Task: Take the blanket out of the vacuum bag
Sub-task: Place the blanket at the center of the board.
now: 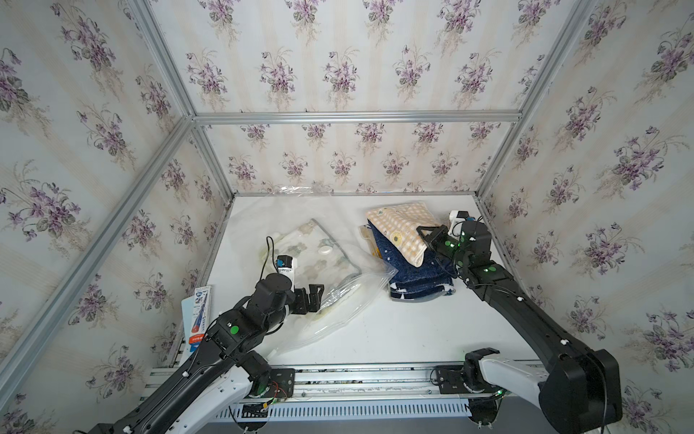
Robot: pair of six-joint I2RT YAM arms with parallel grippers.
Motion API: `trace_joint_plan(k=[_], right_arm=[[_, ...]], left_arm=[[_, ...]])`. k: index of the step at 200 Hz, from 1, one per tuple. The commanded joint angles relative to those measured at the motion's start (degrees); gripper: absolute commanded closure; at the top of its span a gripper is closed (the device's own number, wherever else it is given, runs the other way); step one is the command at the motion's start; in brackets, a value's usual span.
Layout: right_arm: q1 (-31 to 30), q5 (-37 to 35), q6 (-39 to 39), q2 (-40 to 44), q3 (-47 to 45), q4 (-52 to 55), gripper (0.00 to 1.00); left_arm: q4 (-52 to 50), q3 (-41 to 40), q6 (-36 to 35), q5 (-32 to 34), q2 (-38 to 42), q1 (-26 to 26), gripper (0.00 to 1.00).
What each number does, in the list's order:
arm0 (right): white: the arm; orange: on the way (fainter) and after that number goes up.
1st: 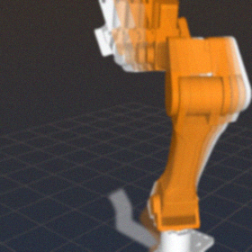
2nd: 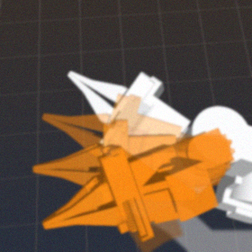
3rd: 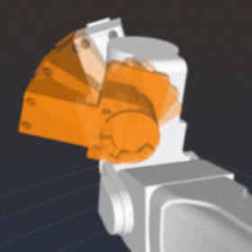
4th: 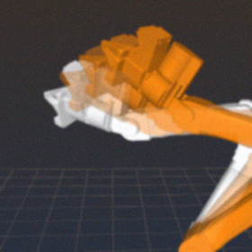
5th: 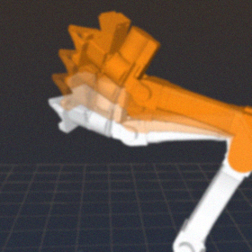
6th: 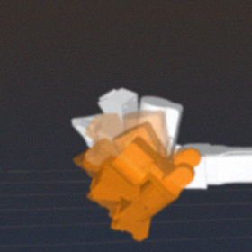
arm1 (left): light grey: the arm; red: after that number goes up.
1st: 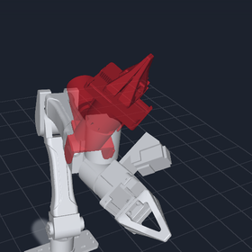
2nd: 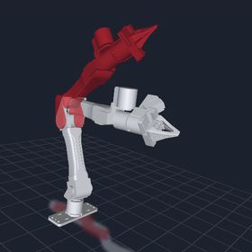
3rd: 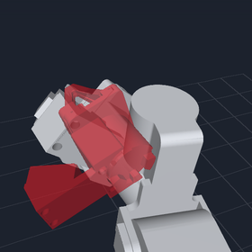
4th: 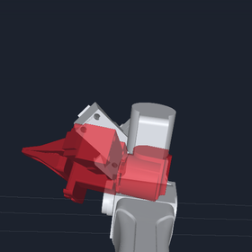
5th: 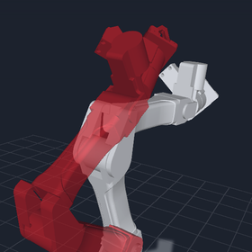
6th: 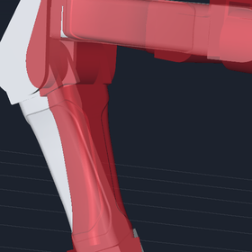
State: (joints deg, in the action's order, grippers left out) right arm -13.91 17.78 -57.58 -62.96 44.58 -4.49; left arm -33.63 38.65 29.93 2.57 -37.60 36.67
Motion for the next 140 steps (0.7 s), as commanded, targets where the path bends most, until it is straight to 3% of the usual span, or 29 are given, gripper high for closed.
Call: trace_joint_plan(k=[1, 19, 34, 47, 87, 115, 140], right_arm=[[-0.3, -1.3, -2.5, 3.3, -1.3, 4.3, 0.96], [-1.3, -2.5, -3.8, 6.8, -5.7, 5.8, 0.85], [-1.4, -3.8, -3.7, 8.8, -9.1, 7.4, 0.64], [-1.4, -4.8, -0.7, 9.6, -9.6, 11.1, 0.53], [-1.3, -11.2, 9.6, 13.5, -4.8, 27.0, 0.34], [-1.4, -14.0, 13.9, 18.2, -0.4, 36.4, 0.33], [-3.3, -14.4, 17.1, 20.7, 2.4, 37.9, 0.53]], left_arm=[[-0.1, 0.7, 0.0, 0.2, 0.1, 0.6, 0.00], [0.6, 0.4, 0.1, 0.2, -0.1, 1.0, 0.00], [1.1, 0.2, 0.1, -0.1, -0.6, 1.2, 0.00], [1.4, 0.5, 0.1, -0.6, -1.3, 1.4, 0.00], [2.1, 1.2, -1.4, -1.0, -2.2, 2.6, 0.01], [1.0, 1.5, -4.0, 0.4, -3.2, 5.5, 0.03], [-2.9, 3.1, -5.8, 7.3, -7.0, 12.0, 0.06]])
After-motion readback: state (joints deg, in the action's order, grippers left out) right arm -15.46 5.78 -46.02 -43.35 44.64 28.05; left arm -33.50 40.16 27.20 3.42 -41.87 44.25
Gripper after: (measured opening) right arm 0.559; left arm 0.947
